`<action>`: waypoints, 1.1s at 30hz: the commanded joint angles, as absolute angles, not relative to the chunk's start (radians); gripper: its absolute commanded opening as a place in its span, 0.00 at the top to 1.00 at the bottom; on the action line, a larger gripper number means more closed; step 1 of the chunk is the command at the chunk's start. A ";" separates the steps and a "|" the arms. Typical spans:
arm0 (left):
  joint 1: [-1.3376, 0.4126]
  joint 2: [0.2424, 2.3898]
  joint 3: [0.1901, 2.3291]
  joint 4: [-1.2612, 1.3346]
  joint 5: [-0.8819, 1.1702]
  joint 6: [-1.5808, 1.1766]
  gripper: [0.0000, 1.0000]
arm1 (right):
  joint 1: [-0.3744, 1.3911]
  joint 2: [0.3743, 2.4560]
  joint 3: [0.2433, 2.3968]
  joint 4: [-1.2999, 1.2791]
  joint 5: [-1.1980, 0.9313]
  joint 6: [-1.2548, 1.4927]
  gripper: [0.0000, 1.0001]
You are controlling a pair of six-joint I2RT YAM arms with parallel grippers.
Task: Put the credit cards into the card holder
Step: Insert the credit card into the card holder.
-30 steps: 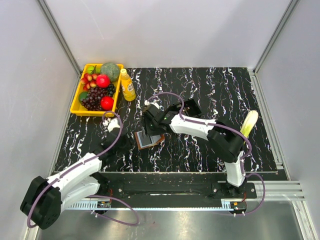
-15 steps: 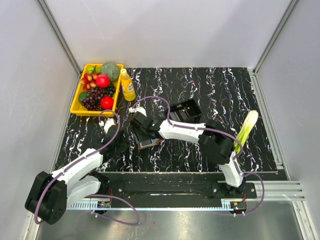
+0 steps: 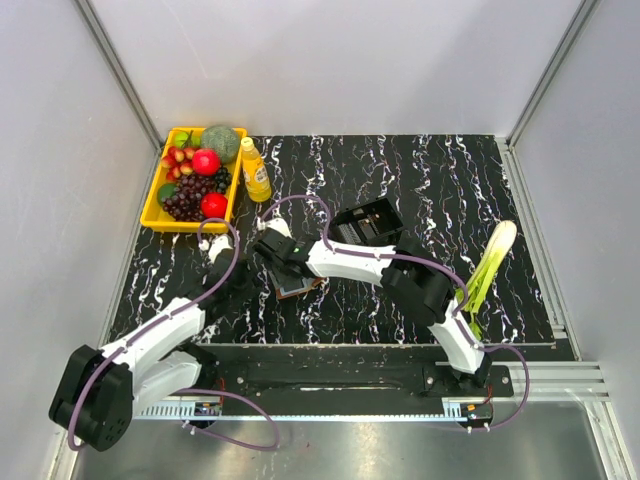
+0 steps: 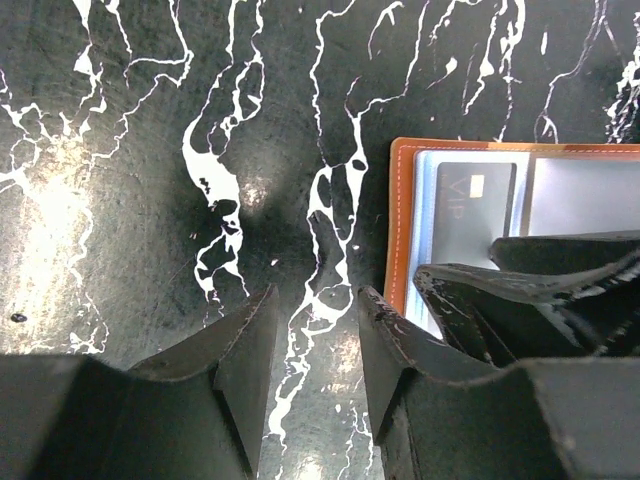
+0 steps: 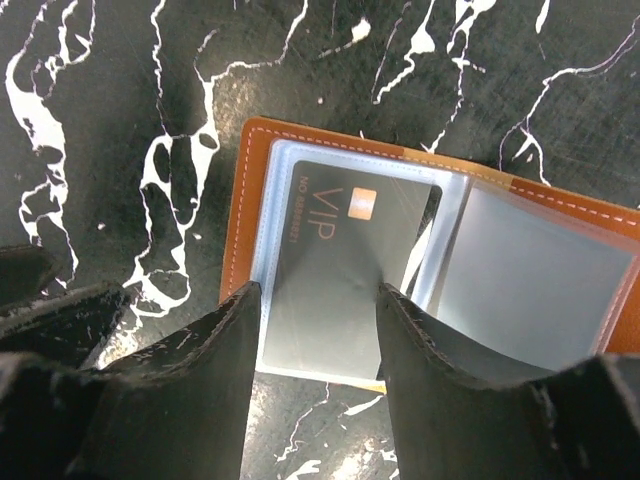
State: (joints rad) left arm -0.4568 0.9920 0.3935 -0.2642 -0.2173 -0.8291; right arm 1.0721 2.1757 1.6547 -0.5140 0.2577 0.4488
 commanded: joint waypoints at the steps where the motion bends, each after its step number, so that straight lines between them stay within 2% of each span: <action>1: -0.446 0.960 0.397 -0.218 -0.212 -0.824 0.58 | 1.091 2.218 1.732 -0.569 0.325 0.449 0.44; 17: -0.437 0.939 0.377 -0.207 -0.193 -0.813 0.57 | 1.091 2.250 1.738 -0.621 0.353 0.489 0.60; 23: -0.436 0.928 0.373 -0.207 -0.189 -0.805 0.57 | 1.092 2.178 1.718 -0.607 0.406 0.492 0.65; 33: -0.436 0.923 0.368 -0.184 -0.178 -0.792 0.57 | 1.091 2.118 1.710 -0.621 0.471 0.483 0.66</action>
